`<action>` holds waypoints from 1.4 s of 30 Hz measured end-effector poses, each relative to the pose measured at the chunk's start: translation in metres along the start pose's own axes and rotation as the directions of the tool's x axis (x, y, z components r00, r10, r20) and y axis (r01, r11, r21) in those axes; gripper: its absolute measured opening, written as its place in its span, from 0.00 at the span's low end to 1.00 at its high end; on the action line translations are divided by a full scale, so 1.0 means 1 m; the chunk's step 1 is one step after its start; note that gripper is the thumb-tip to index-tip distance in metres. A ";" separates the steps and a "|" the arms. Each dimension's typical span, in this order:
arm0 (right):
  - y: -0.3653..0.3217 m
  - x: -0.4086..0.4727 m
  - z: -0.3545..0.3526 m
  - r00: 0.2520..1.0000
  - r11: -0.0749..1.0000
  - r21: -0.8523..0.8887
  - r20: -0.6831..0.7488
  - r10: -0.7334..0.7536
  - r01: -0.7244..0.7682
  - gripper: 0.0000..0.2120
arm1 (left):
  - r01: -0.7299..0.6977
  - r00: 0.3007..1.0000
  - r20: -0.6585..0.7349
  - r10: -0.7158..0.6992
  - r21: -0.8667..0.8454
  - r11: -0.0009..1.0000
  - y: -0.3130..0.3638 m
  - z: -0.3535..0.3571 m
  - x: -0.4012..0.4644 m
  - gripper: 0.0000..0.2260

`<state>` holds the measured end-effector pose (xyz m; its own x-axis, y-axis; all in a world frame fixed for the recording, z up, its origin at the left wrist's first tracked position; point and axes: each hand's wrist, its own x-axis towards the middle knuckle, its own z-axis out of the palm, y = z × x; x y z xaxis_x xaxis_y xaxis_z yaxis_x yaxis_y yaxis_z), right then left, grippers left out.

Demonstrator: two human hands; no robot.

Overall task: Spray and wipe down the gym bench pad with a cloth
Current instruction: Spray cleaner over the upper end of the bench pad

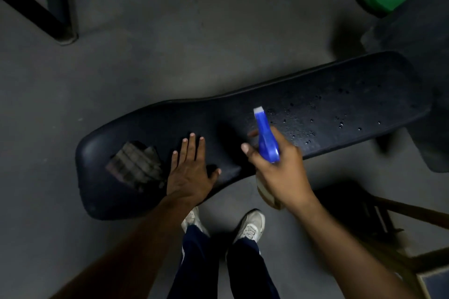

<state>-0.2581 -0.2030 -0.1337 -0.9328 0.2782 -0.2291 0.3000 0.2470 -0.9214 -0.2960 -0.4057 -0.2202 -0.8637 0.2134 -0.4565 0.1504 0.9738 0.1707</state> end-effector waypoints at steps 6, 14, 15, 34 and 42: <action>-0.048 0.030 0.043 0.988 0.985 0.091 0.029 -0.150 0.146 0.10 | 0.108 0.992 -0.063 -0.110 -0.041 0.993 -0.054 -0.017 -0.001 0.41; -0.057 0.051 0.089 0.976 0.971 0.146 0.079 -0.204 0.192 0.16 | 0.181 0.981 -0.055 -0.188 -0.101 0.978 -0.112 -0.025 -0.005 0.40; -0.057 0.052 0.092 0.976 0.970 0.144 0.067 -0.208 0.196 0.17 | 0.178 0.981 -0.055 -0.184 -0.101 0.979 -0.116 -0.026 -0.005 0.39; 0.005 0.023 0.097 0.997 1.000 -0.012 0.071 0.010 -0.009 0.23 | 0.267 0.948 -0.124 -0.293 -0.192 0.944 -0.162 -0.025 -0.015 0.32; 0.028 0.016 0.087 0.995 0.997 -0.074 0.102 0.020 -0.012 0.25 | 0.358 0.926 -0.073 -0.369 -0.136 0.924 -0.160 -0.035 -0.009 0.33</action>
<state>-0.2823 -0.2721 -0.1905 -0.9422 0.1870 -0.2779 0.3252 0.3116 -0.8928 -0.3286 -0.5658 -0.2131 -0.8906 -0.1677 -0.4227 -0.2353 0.9654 0.1128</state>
